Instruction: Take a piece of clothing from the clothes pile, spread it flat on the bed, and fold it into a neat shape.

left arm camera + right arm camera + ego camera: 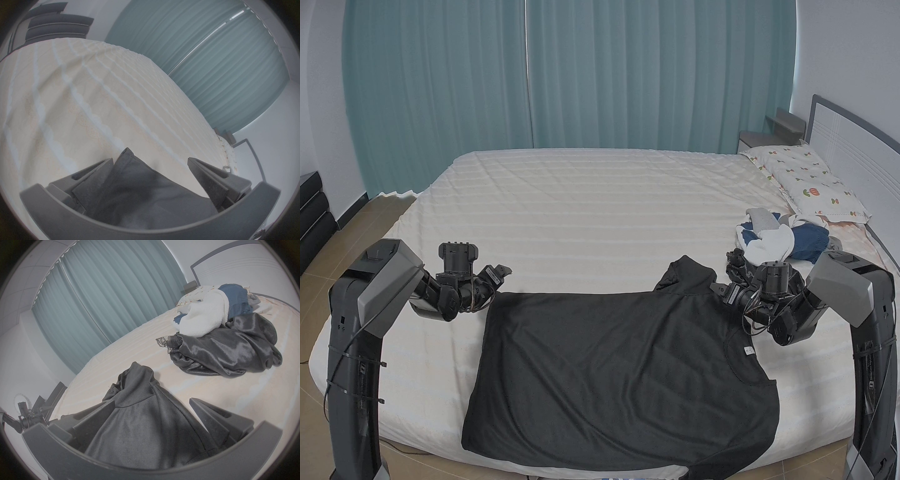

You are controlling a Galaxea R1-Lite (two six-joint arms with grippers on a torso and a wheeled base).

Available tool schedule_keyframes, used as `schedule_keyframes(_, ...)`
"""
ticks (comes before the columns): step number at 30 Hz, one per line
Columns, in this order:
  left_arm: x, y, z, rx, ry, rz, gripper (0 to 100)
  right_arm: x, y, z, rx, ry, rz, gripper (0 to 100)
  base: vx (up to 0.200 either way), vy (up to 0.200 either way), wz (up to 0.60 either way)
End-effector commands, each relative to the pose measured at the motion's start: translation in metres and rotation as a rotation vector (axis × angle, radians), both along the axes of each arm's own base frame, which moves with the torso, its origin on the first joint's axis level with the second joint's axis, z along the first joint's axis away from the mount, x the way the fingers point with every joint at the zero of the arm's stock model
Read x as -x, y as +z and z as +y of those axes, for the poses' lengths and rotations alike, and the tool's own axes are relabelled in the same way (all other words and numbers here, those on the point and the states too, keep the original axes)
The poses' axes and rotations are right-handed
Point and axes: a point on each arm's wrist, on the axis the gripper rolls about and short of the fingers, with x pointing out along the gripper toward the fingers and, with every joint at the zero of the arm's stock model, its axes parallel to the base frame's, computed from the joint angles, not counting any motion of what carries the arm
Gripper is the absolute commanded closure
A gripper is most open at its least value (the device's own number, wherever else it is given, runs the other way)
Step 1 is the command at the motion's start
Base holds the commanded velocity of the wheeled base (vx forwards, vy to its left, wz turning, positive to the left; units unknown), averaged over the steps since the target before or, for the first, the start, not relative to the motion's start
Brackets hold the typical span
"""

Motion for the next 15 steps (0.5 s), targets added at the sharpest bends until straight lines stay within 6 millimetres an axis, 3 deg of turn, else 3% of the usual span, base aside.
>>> schedule_keyframes(1, -0.01, -0.031, 0.0, -0.028, 0.02, 0.028, 0, -0.007, -0.01, 0.002, 0.002, 0.004, 0.019, 0, 0.0, 0.0, 0.0)
schedule_keyframes(11, -0.013, -0.032, -0.001, -0.033, 0.021, 0.023, 0, -0.02, -0.013, 0.01, 0.036, 0.03, -0.013, 0, 0.0, 0.0, 0.0)
schedule_keyframes(12, -0.013, -0.033, -0.001, -0.033, 0.021, 0.023, 100, -0.021, -0.012, 0.01, 0.038, 0.033, -0.018, 0, 0.0, 0.0, 0.0)
schedule_keyframes(15, -0.013, -0.034, -0.001, -0.034, 0.022, 0.02, 100, -0.025, -0.009, 0.011, 0.038, 0.035, -0.023, 0, 0.0, 0.0, 0.0)
